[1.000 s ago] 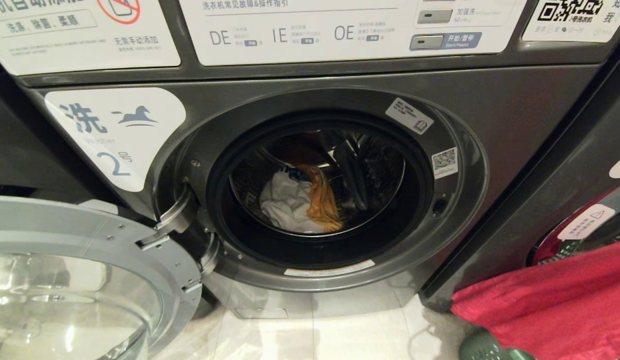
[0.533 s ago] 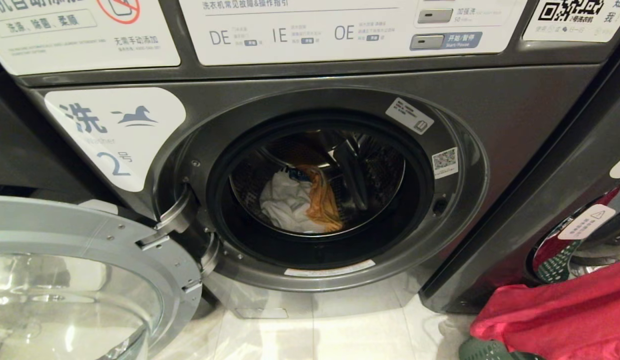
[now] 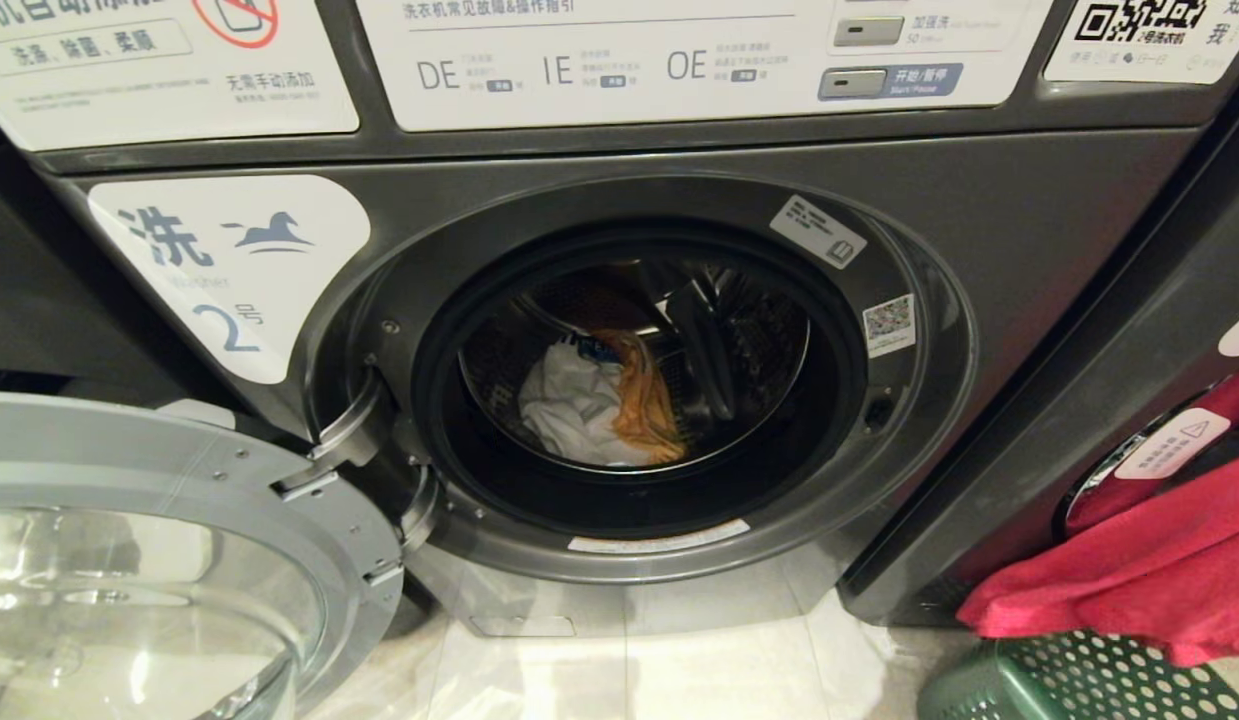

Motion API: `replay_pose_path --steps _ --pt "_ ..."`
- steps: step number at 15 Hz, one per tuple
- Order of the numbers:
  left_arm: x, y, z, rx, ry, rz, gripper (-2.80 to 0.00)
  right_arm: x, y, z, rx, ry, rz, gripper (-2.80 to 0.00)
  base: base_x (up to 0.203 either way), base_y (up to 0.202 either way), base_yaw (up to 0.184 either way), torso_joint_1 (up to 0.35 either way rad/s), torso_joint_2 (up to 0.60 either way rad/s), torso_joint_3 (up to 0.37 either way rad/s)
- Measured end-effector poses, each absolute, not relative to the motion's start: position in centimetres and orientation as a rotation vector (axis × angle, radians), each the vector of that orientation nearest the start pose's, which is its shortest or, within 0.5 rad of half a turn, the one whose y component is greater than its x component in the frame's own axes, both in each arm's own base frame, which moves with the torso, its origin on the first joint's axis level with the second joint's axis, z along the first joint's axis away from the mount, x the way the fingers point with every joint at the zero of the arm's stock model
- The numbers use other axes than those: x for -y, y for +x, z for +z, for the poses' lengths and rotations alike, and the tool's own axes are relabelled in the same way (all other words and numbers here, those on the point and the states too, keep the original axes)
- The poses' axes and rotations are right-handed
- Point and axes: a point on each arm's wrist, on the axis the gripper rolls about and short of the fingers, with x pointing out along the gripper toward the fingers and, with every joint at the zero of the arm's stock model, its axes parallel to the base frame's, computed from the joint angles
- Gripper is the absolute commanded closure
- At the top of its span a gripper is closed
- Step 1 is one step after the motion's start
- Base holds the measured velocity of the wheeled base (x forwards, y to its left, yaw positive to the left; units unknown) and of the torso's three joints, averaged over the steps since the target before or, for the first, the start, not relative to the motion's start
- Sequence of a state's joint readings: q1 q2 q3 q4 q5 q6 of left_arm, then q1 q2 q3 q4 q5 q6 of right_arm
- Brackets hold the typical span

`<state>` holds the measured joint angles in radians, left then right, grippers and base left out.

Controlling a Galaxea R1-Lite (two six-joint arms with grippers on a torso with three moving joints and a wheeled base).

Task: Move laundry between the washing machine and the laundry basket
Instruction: Pick a cloth and place it into the basket

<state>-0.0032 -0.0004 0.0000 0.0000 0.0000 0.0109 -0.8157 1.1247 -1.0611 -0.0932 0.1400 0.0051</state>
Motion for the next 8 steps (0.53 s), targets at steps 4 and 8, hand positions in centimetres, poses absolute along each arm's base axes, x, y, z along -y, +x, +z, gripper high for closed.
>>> replay_pose_path --steps 4,8 --pt "0.0 -2.3 7.5 0.0 0.011 -0.003 0.0 10.0 9.8 33.7 0.035 -0.016 -0.672 0.0 0.0 0.0 0.0 0.0 0.0 0.0" --pt "0.0 -2.3 7.5 0.0 0.01 -0.003 0.0 8.3 7.6 33.7 0.029 -0.016 -0.713 0.0 0.0 0.0 0.0 0.0 0.0 0.0"
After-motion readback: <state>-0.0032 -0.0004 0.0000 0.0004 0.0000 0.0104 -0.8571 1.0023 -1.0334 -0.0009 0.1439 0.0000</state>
